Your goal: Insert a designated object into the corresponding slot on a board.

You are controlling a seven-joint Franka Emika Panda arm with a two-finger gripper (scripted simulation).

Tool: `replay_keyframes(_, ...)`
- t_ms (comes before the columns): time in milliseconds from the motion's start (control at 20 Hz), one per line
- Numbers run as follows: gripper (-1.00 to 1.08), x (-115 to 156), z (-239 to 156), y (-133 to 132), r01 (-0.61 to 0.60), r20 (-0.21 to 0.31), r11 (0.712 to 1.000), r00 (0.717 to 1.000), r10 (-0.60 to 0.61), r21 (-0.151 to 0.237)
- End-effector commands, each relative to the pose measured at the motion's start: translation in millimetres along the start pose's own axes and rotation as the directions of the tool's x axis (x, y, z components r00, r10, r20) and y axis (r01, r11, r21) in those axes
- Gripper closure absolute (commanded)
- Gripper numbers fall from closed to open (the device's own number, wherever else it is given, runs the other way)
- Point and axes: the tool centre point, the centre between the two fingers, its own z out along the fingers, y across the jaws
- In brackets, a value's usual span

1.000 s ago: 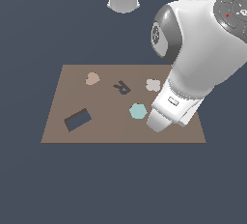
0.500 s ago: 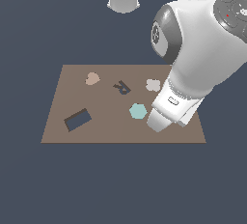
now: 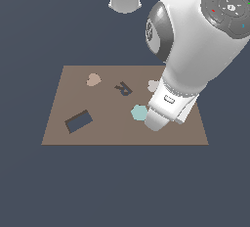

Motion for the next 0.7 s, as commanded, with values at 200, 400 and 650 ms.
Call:
replay_keyframes(200, 1.08, -25, -1, 5, 0.107, 0.0, 0.994, 0.994, -0.107, -0.001)
replay_keyframes(400, 1.08, -45, -2, 11, 0.194, 0.0, 0.981, 0.981, -0.194, -0.001)
replay_keyframes(650, 1.08, -74, -3, 24, 0.32, 0.0, 0.947, 0.947, -0.32, -0.001)
